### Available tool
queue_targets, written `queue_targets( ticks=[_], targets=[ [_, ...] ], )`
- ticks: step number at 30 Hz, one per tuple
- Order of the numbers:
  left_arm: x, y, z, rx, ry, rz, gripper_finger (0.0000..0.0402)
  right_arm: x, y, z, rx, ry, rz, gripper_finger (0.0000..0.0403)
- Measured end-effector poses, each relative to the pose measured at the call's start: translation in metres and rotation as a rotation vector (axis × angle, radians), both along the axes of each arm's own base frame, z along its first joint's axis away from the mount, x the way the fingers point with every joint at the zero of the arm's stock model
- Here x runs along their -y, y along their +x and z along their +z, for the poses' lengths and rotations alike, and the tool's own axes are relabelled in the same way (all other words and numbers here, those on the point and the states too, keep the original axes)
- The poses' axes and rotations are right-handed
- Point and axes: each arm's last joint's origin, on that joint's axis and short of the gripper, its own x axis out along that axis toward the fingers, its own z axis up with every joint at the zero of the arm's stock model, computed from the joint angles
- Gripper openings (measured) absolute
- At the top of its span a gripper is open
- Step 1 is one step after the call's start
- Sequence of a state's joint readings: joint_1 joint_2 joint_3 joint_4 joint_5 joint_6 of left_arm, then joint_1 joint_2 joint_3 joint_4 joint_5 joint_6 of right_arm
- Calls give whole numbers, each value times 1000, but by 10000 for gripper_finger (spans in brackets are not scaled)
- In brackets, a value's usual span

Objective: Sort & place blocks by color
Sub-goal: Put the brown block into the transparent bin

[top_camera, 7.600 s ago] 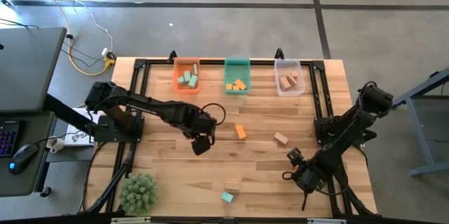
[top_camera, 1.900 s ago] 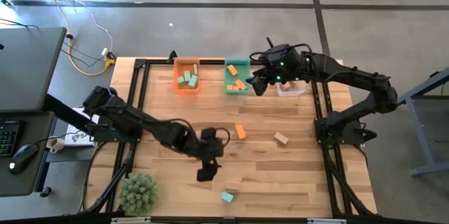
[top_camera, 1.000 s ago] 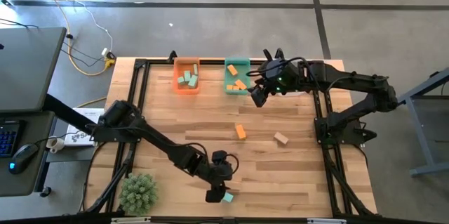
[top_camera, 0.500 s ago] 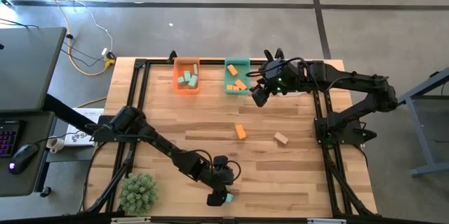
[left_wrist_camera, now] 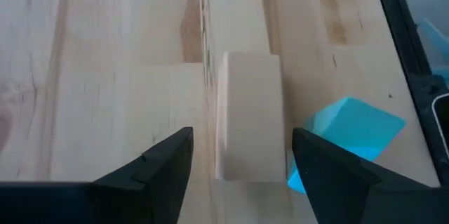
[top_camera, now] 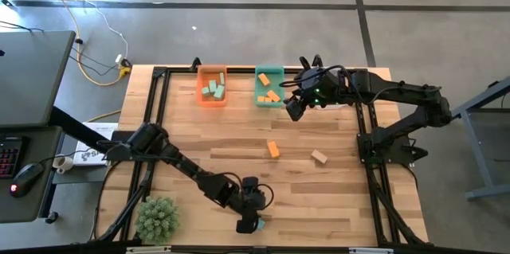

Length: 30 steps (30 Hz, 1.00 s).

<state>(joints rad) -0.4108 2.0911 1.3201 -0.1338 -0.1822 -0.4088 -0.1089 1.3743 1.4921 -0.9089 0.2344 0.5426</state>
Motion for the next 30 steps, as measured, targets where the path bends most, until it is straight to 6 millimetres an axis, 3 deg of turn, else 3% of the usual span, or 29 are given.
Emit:
queue_targets(
  ticks=[4, 12, 25, 30],
  targets=[
    [-1, 1, -12, -41, -13, -20, 194, 0, 0, 0, 0, 0, 0, 222],
    [1, 4, -14, -16, -8, -72, 106, 0, 0, 0, -4, -1, 0, 222],
    [-26, 9, -8, -54, -20, -82, 105, 0, -1, -1, -16, -10, 27, 222],
    [-49, 11, 13, -32, 6, -70, 105, -1, -1, -2, -35, 6, 71, 222]
  ],
)
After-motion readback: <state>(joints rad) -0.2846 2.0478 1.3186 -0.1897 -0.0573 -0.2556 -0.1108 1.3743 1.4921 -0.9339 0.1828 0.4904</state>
